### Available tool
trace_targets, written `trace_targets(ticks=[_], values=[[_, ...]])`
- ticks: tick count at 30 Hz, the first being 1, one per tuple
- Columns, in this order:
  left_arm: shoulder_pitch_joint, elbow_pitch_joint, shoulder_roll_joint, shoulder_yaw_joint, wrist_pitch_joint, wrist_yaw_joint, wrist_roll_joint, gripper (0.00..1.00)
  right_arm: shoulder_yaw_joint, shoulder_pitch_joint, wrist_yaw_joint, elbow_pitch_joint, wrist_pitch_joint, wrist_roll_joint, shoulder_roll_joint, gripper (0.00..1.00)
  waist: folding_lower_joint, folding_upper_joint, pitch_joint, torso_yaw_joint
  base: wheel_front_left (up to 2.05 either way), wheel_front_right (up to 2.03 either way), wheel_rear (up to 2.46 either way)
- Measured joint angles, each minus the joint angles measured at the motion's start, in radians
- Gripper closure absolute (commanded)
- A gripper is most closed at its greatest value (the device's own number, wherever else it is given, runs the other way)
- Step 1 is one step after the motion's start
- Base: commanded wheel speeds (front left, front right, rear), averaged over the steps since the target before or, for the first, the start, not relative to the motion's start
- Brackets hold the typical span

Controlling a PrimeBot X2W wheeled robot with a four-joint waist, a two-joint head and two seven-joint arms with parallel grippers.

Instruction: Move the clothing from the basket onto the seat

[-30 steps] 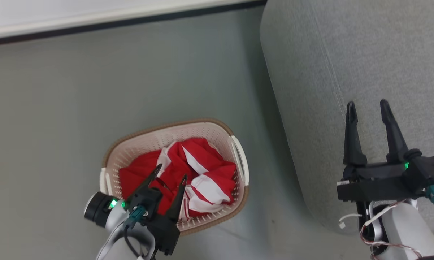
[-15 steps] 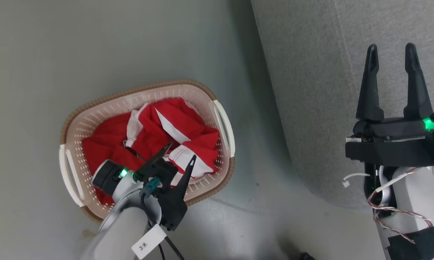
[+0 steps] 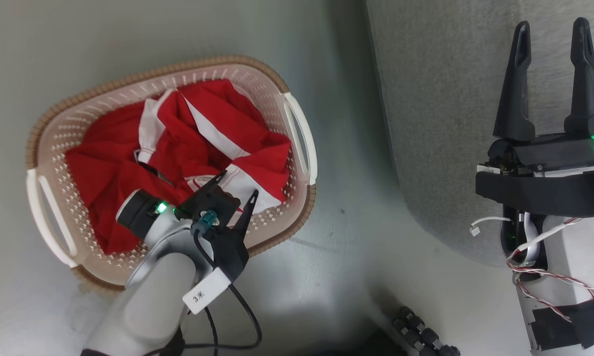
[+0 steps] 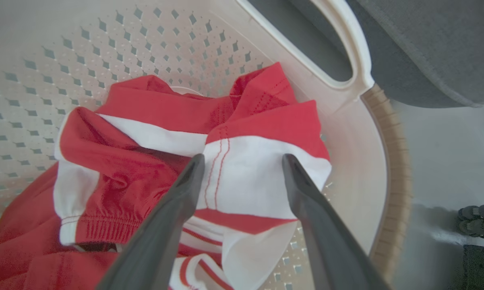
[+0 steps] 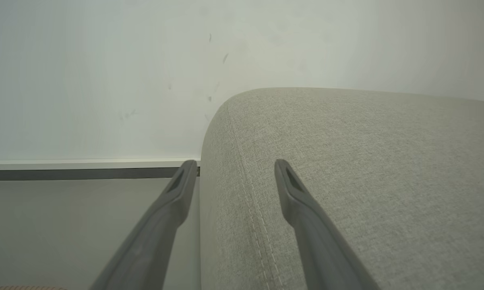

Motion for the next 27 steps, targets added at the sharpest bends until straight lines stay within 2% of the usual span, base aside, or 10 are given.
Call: trace_targets(ticks=[8,9,10,11,12,27], values=[[-0.059,0.067,-0.001,0.009,-0.001,0.005,0.000,0.00,0.001,-0.011,0.000,0.000,0.000,-0.012,0.006,0.00,-0.0001,0.0000,0.057,-0.011,0.00,0.00,0.00],[-0.062,0.075,-0.001,0.009,-0.001,0.010,0.000,0.05,0.001,-0.015,0.000,0.000,0.000,-0.012,0.007,0.00,0.0000,0.0000,0.060,-0.011,0.00,0.00,0.00],[-0.066,0.085,-0.001,0.010,-0.001,0.011,0.001,0.51,0.000,-0.017,0.000,0.001,0.000,-0.012,0.007,0.00,-0.0001,0.0000,0.061,-0.011,0.00,0.00,0.00],[-0.070,0.095,-0.002,0.010,-0.001,0.012,0.001,0.64,0.000,-0.019,0.000,0.002,0.000,-0.012,0.007,0.00,-0.0001,0.0000,0.062,-0.011,0.00,0.00,0.00],[-0.075,0.102,-0.002,0.010,-0.001,0.014,0.001,1.00,0.000,-0.019,0.000,0.006,0.000,-0.014,0.007,0.00,-0.0001,-0.0001,0.062,-0.010,0.00,0.00,0.00],[-0.079,0.184,-0.031,0.007,-0.071,0.009,-0.017,1.00,-0.005,-0.024,0.003,0.057,0.000,-0.041,0.011,0.00,-0.0002,-0.0002,-0.003,0.017,0.00,0.00,0.00]])
